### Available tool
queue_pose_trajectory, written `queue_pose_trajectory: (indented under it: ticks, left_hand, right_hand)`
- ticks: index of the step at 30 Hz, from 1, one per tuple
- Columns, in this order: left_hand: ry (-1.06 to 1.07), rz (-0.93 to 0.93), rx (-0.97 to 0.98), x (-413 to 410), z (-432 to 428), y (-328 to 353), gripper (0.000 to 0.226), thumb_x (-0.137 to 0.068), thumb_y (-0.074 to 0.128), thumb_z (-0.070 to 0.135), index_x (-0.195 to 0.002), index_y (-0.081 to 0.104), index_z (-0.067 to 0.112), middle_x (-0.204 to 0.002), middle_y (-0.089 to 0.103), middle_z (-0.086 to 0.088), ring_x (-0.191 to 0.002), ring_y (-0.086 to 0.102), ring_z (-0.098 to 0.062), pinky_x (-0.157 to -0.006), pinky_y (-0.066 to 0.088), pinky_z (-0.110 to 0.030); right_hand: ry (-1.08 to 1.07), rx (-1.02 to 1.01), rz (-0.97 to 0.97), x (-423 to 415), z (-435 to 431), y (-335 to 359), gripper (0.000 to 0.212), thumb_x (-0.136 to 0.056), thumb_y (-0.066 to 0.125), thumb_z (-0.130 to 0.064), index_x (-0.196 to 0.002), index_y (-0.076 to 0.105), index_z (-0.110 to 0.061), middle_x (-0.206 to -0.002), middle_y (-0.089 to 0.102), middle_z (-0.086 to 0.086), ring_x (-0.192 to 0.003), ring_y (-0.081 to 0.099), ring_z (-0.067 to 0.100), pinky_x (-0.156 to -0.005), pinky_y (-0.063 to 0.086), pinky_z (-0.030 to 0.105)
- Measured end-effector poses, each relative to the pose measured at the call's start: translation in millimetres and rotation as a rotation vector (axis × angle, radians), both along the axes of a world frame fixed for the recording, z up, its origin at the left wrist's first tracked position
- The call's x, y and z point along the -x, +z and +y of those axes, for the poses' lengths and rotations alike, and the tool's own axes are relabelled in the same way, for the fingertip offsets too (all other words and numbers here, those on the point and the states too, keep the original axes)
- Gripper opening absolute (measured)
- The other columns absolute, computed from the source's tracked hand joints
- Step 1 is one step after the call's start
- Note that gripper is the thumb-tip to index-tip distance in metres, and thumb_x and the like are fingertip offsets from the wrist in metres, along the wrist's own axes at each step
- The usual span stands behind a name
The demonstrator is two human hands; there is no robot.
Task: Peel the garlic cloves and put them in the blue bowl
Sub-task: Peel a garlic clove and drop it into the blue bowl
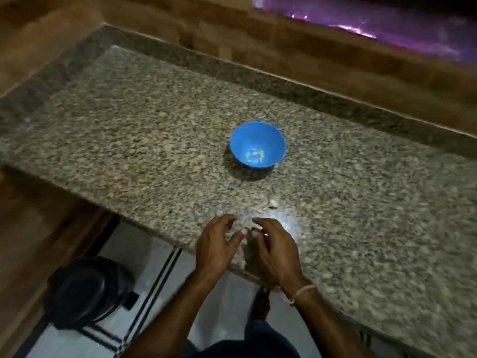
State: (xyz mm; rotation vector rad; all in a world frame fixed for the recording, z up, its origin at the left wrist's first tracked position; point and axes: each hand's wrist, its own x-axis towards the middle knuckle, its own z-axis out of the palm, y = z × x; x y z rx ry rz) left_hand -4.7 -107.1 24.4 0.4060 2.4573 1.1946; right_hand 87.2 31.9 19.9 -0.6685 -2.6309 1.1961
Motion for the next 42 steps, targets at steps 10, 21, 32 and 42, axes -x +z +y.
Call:
queue_pose_trajectory:
  ticks: [10, 21, 32, 42]
  left_hand:
    - [-0.172, 0.282, 0.182, 26.1, 77.5, -25.4, 0.015, -0.088, 0.074, 0.012, -0.098, 0.068, 0.022, -0.097, 0.057, 0.001, -0.094, 0.058, -0.024, -0.071, 0.049, -0.039]
    - [-0.176, 0.364, 0.059, 47.5, 75.0, 4.1, 0.013, -0.096, 0.056, 0.015, -0.089, 0.058, 0.025, -0.09, 0.056, 0.011, -0.086, 0.053, -0.017, -0.063, 0.043, -0.035]
    - [-0.197, 0.585, 0.269, 166.9, 127.3, 30.9, 0.023, -0.091, 0.075, 0.015, -0.113, 0.073, 0.018, -0.11, 0.069, -0.005, -0.109, 0.059, -0.035, -0.084, 0.045, -0.044]
    - [-0.216, 0.065, 0.039, 47.9, 104.4, -14.4, 0.029, -0.1, 0.061, 0.017, -0.129, 0.067, 0.018, -0.12, 0.064, -0.003, -0.108, 0.065, -0.023, -0.09, 0.055, -0.04]
  right_hand:
    - [-0.035, -0.289, -0.231, 27.5, 93.4, -25.1, 0.061, -0.083, 0.08, -0.013, -0.139, 0.057, -0.013, -0.133, 0.054, 0.012, -0.115, 0.051, 0.038, -0.079, 0.054, 0.045]
    - [-0.143, -0.269, -0.189, 43.4, 82.5, -24.2, 0.042, -0.089, 0.077, -0.018, -0.127, 0.06, -0.022, -0.127, 0.05, 0.001, -0.104, 0.047, 0.026, -0.074, 0.05, 0.039]
    - [-0.25, -0.216, -0.161, 49.3, 73.5, -27.7, 0.042, -0.091, 0.076, -0.017, -0.131, 0.063, -0.018, -0.128, 0.052, 0.002, -0.109, 0.052, 0.026, -0.079, 0.048, 0.033]
    - [-0.204, -0.117, -0.068, 57.1, 62.9, -27.4, 0.019, -0.098, 0.066, -0.027, -0.114, 0.07, -0.02, -0.105, 0.06, -0.001, -0.1, 0.053, 0.021, -0.074, 0.046, 0.038]
